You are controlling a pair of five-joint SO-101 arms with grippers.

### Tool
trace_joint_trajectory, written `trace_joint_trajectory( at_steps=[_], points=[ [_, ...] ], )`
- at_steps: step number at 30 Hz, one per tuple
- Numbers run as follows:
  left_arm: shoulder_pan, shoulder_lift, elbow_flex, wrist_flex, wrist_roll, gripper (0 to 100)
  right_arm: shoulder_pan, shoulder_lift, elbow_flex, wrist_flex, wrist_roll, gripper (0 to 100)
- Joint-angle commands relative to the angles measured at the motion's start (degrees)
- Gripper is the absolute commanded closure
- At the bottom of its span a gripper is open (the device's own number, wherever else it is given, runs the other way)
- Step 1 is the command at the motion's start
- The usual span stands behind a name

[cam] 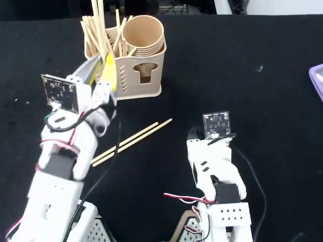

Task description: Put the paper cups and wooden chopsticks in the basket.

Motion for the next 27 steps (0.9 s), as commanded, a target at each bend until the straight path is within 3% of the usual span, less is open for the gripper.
trace_joint_trajectory(
  at_steps=[1, 12, 27],
  points=[
    [0.75, 12.04, -0.66, -25.23, 0.97, 97, 0.7, -1.54, -0.4, -1.49, -0.18, 98.6],
    [-8.92, 39.12, -18.33, -27.6, 1.41, 97, 0.7, -1.54, -0.4, -1.49, -0.18, 98.6],
    [-9.98, 45.98, -19.03, -27.52, 1.41, 95, 0.7, -1.54, -0.4, -1.67, -0.18, 98.6]
  ],
)
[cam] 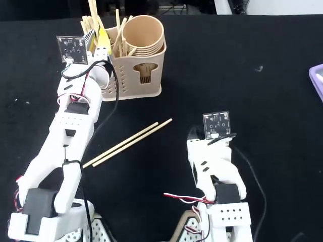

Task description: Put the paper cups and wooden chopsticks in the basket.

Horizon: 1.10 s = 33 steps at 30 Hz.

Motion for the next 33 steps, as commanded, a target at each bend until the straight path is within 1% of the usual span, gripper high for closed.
trace_joint_trajectory(
  at_steps=[1, 3, 5, 11, 15, 17, 21, 23, 25, 27, 29, 31, 33],
  points=[
    [-0.84, -0.44, -4.35, -1.14, 0.7, 93, 0.7, -1.54, -0.4, -1.49, -0.18, 98.6],
    [-0.84, -0.44, -4.09, -1.05, 0.79, 90, 0.7, -1.54, -0.4, -1.49, -0.18, 98.6],
    [-0.84, -0.53, -4.7, 1.41, 2.99, 90, 0.7, -1.54, -0.4, -1.49, -0.18, 98.6],
    [-2.33, -0.53, -12.53, 15.38, 11.08, 89, 0.7, -1.54, -0.4, -1.49, -0.18, 98.6],
    [-3.47, -1.58, -18.15, 23.74, 11.96, 89, 0.7, -1.54, -0.4, -1.49, -0.18, 98.6],
    [-3.47, -4.84, -19.82, 30.86, 11.96, 89, 0.7, -1.54, -0.4, -1.49, -0.18, 98.6],
    [-2.86, -15.21, -21.67, 47.82, 11.87, 89, 0.62, -1.54, -0.4, -1.49, -0.18, 98.6],
    [-2.51, -20.75, -21.85, 56.35, 11.78, 85, 0.53, -1.54, -0.4, -1.49, -0.18, 98.6],
    [-0.04, -24.97, -20.79, 66.37, 9.67, 76, 0.53, -1.54, -0.4, -1.49, -0.18, 98.6],
    [2.33, -26.55, -17.63, 75.96, 4.31, 70, 0.53, -1.54, -0.48, -1.49, -0.18, 98.6],
    [6.29, -26.55, -13.05, 82.37, -2.37, 70, 0.53, -1.54, -0.48, -1.49, -0.18, 98.6],
    [9.8, -26.11, -6.37, 83.34, -7.65, 72, 0.44, -1.54, -0.48, -1.49, -0.18, 98.6],
    [12.7, -24.7, -0.75, 81.85, -11.25, 72, 0.44, -1.54, -0.48, -1.49, -0.18, 98.6]
  ],
)
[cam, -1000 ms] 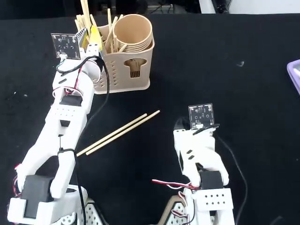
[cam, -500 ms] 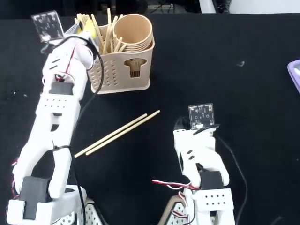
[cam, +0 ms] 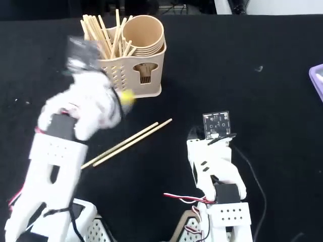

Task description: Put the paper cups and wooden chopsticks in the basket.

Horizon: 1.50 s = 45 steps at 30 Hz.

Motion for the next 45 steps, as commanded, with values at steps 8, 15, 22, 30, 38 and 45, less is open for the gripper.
trace_joint_trajectory(
  at_steps=[8, 15, 22, 30, 38, 45],
  points=[
    [6.29, 19.25, 14.2, -7.74, -16.09, 72, 0.53, -1.54, -0.48, -1.49, -0.18, 98.6],
    [4.62, 39.3, 0.04, -4.92, -18.02, 72, 0.44, -1.54, -0.4, -1.49, -0.18, 98.6],
    [4.0, 47.91, -8.66, -0.26, -23.3, 72, 0.53, -1.54, -0.4, -1.41, -0.18, 98.6],
    [3.74, 50.29, -8.92, 4.57, -28.75, 97, 0.44, -1.54, -0.4, -1.49, -0.18, 98.6],
    [5.23, 44.04, -8.57, 7.91, -28.84, 97, 0.62, -1.54, -0.4, -1.49, -0.18, 98.6],
    [6.37, 25.67, -8.84, 17.32, -29.27, 97, 0.62, -1.54, -0.4, -1.49, -0.18, 98.6]
  ],
)
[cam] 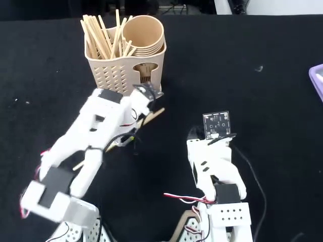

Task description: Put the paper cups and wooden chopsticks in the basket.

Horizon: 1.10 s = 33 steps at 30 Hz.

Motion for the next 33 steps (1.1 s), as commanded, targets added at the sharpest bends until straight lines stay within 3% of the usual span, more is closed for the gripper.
trace_joint_trajectory(
  at_steps=[1, 9, 13, 18, 23, 27, 29, 33],
  points=[
    [-0.04, -14.59, -1.19, 4.48, -0.53, 97, 0.62, -1.54, -0.4, -1.49, -0.18, 98.6],
    [-3.12, -37.63, -1.19, 7.12, 0.62, 97, 0.7, -1.54, -0.4, -1.49, -0.18, 98.6],
    [-6.46, -49.05, -3.03, 0.62, 10.02, 97, 0.53, -1.54, -0.4, -1.58, -0.18, 98.6],
    [-10.59, -58.99, 0.4, -20.31, 25.93, 97, 0.44, -1.54, -0.4, -1.58, -0.18, 98.6],
    [-11.82, -59.16, 12.62, -53.8, 40.0, 97, 0.62, -1.54, -0.4, -1.58, -0.18, 98.6],
    [-11.74, -54.33, 20.7, -77.89, 43.87, 97, 0.7, -1.54, -0.4, -1.58, -0.18, 98.6],
    [-12.0, -50.2, 21.05, -82.55, 43.78, 97, 0.62, -1.54, -0.4, -1.58, -0.18, 98.6],
    [-13.14, -41.32, 16.57, -83.34, 43.87, 97, 0.62, -1.54, -0.4, -1.58, -0.18, 98.6]
  ],
)
